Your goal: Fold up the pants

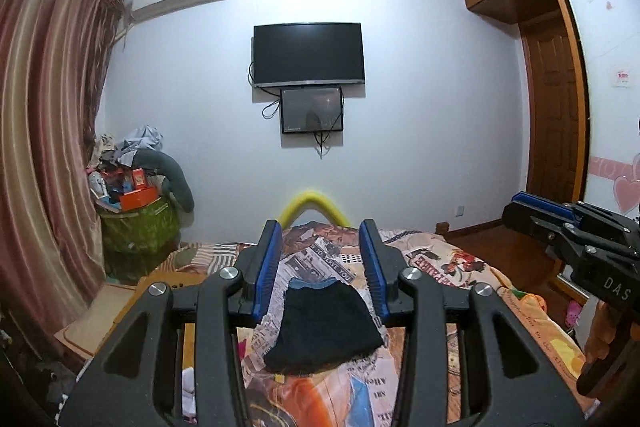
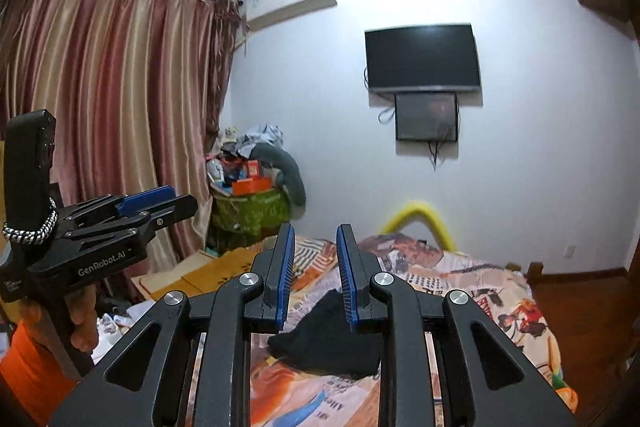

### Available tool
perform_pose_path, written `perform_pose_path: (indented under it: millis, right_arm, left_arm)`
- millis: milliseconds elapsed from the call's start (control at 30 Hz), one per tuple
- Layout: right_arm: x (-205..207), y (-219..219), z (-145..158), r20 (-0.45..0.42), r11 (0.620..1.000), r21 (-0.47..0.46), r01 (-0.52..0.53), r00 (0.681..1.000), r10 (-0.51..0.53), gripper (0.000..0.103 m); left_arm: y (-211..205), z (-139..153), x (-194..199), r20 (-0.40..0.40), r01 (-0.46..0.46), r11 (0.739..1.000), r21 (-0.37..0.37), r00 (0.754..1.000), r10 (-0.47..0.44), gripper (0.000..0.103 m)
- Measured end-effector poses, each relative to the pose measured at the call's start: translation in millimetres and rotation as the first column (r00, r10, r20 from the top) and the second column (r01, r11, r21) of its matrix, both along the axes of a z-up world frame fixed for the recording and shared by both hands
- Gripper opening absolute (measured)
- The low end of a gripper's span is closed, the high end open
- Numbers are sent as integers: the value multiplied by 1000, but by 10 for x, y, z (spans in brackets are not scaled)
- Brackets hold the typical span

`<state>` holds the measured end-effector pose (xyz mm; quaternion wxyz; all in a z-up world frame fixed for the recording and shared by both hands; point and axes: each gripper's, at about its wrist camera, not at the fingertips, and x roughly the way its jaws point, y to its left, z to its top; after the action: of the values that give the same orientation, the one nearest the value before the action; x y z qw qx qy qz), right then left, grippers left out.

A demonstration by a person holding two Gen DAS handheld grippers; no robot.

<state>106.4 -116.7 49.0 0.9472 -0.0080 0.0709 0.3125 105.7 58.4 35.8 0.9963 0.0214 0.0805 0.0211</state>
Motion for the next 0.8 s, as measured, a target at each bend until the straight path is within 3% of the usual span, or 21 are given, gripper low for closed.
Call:
perform_pose_path:
  millis: [167,200,233,267,300,367,400,500,533,600,700,800]
  right_arm:
    - [-200,4,-99,8,998,-31,47,999,-47,20]
    - [-242,11,-125,6,997,-38,61,998,-61,28]
    - [-255,5,-138,6,997,-37,68,998,-68,45]
    - [-291,-9,-146,11,996,-32,77,997,-77,54]
    - [-323,-9,-160,21,996,-26,89,996,-89,65]
    - [-348,-14,-162,25,995,-29,99,995,-99,66]
    - [-351,-21,-162,20,995,-28,97,995,-97,69]
    - [-345,-48,-181,10,994,-5,108,994,-107,87]
    - [-348,-57,-188,9,993,0,116,993,-116,88]
    - [-347,-79,-201,2,991,5,131,991,-131,90]
    - [-351,-136,-237,-3,987,32,156,988,-156,103]
    - [-322,-164,-245,-12,984,39,172,985,-172,103]
  left_arm:
    - [-81,-120,-299,2,4,1000,15,1000,-4,43]
    - [-94,-152,-349,0,3,1000,16,1000,-3,45]
    - [-95,-179,-387,-3,2,1000,13,1000,-2,50]
    - [-105,-196,-434,-3,2,1000,7,1000,-2,53]
    - [-109,-214,-459,-3,2,1000,0,1000,-2,63]
    - [-125,-240,-537,-2,-2,1000,-13,1000,2,78]
    - [-126,-246,-556,0,-4,1000,-16,1000,4,81]
    - [-160,-266,-611,13,-17,1000,-9,1000,17,94]
    - [-163,-270,-629,19,-21,1000,-8,1000,21,98]
    - [-186,-279,-671,29,-28,1000,-10,999,28,101]
    - [-191,-289,-699,31,-26,1000,-10,999,27,102]
    - [-209,-298,-701,30,-23,1000,-8,999,23,102]
